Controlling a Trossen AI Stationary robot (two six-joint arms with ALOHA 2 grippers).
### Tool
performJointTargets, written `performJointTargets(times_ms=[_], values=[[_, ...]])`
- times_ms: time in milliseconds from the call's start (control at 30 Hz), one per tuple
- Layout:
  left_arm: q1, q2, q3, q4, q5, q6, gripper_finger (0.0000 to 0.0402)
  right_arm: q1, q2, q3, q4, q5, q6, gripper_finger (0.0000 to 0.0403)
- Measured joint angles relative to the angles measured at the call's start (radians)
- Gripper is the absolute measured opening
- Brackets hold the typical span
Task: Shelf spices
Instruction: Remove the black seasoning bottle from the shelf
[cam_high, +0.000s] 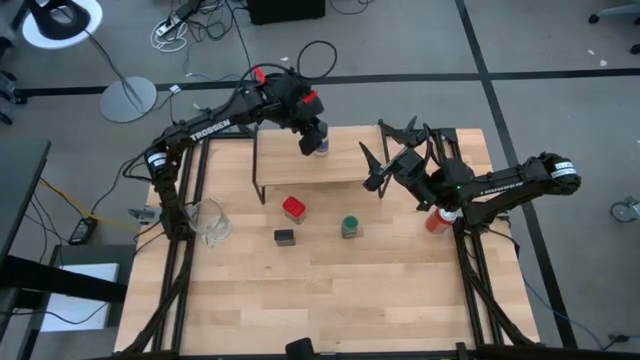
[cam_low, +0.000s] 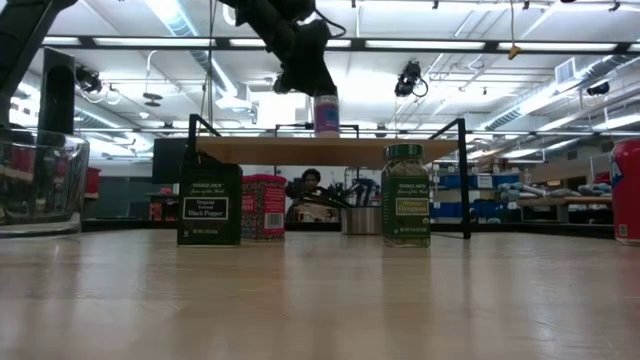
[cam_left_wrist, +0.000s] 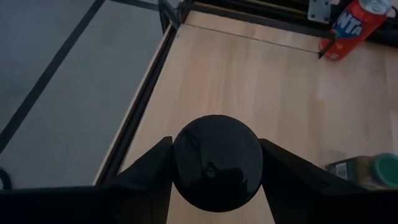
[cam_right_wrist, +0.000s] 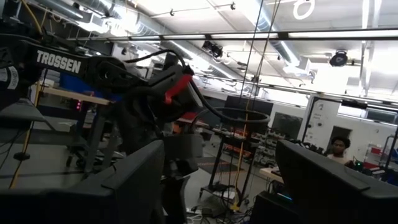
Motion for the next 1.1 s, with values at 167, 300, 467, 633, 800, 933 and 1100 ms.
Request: performJointTargets(times_ms=[167, 300, 467, 633, 800, 933, 1100], values=[[-0.022, -0.009, 0.000, -0.010, -0.006, -0.005, 0.0198, 0.000, 0.000, 0.000, 0.000, 0.000, 0.000, 0.0308], [-0.048, -0.015, 0.000, -0.044, -0.009, -0.010, 0.0198, 0.000, 0.000, 0.000, -0.001, 0.000, -0.002, 0.0308], [-0.093, -0.027, 0.001, -0.090, -0.008, -0.018, 0.0198, 0.000, 0.000, 0.000, -0.001, 0.004, -0.004, 0.0308], [-0.148, -0.050, 0.001, -0.086, -0.028, -0.018, 0.0198, -0.001, 0.000, 0.000, 0.000, 0.006, -0.004, 0.0308], [-0.202, -0.081, 0.003, -0.073, -0.038, -0.018, 0.0198, -0.001, 0.000, 0.000, -0.001, 0.009, -0.004, 0.0308], [-0.255, -0.090, 0.003, -0.084, -0.068, -0.018, 0.0197, -0.001, 0.000, 0.000, 0.000, 0.009, -0.004, 0.0308], [-0.311, -0.103, 0.003, -0.086, -0.096, -0.018, 0.0197, -0.001, 0.000, 0.000, -0.001, 0.010, -0.007, 0.0308]])
